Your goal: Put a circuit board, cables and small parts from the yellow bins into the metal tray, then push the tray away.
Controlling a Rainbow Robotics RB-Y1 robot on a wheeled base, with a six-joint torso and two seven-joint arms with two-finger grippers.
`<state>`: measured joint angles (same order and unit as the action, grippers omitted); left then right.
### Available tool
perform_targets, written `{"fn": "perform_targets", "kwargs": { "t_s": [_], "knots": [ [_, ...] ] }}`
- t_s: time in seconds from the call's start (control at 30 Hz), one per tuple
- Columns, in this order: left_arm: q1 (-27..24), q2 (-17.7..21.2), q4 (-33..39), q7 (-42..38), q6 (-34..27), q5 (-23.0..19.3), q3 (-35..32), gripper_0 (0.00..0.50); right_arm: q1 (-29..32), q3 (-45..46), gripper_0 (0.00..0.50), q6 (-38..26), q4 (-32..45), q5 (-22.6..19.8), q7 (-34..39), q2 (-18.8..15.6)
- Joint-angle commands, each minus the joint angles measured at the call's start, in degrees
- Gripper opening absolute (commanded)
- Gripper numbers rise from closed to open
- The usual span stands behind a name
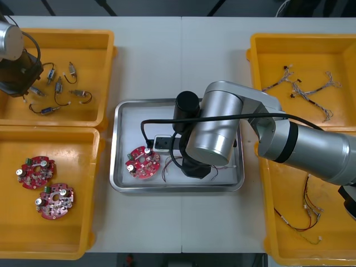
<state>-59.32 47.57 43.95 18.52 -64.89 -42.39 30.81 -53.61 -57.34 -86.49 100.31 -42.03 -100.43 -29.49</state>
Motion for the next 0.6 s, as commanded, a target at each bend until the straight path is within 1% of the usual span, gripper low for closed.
{"fn": "perform_targets", "kwargs": {
  "t_s": [0.03,0.13,0.23,0.33,0.53,0.6],
  "knots": [
    [-3.3,-0.9,-1.2,5.0,1.5,-1.2,1.2,0.5,-2.0,2.1,0.5,-1.7,4.4,-0.2,-1.8,-0.8],
    [-3.3,-0.9,-1.2,5.1,2.2,-1.5,2.5,0.5,-2.1,3.8,0.5,-3.9,5.9,-1.1,-1.7,-1.5],
    [-3.3,-0.8,-1.5,5.4,2.8,-3.0,3.2,0.5,-2.0,6.7,0.5,-6.2,8.0,-3.5,-1.3,-2.8],
    [-3.3,-0.8,-1.6,5.7,2.8,-3.4,3.2,0.5,-2.0,9.5,0.5,-8.3,9.5,-5.8,-1.2,-4.3],
    [-3.3,-0.8,-1.9,6.4,3.3,-3.8,4.1,0.5,-1.9,15.7,0.5,-11.6,10.6,-11.9,0.0,-7.9],
    [-3.3,-0.9,-2.4,6.7,3.5,-4.0,4.2,0.5,-1.6,18.2,0.5,-12.8,10.8,-14.6,2.9,-9.5]
  ]
}}
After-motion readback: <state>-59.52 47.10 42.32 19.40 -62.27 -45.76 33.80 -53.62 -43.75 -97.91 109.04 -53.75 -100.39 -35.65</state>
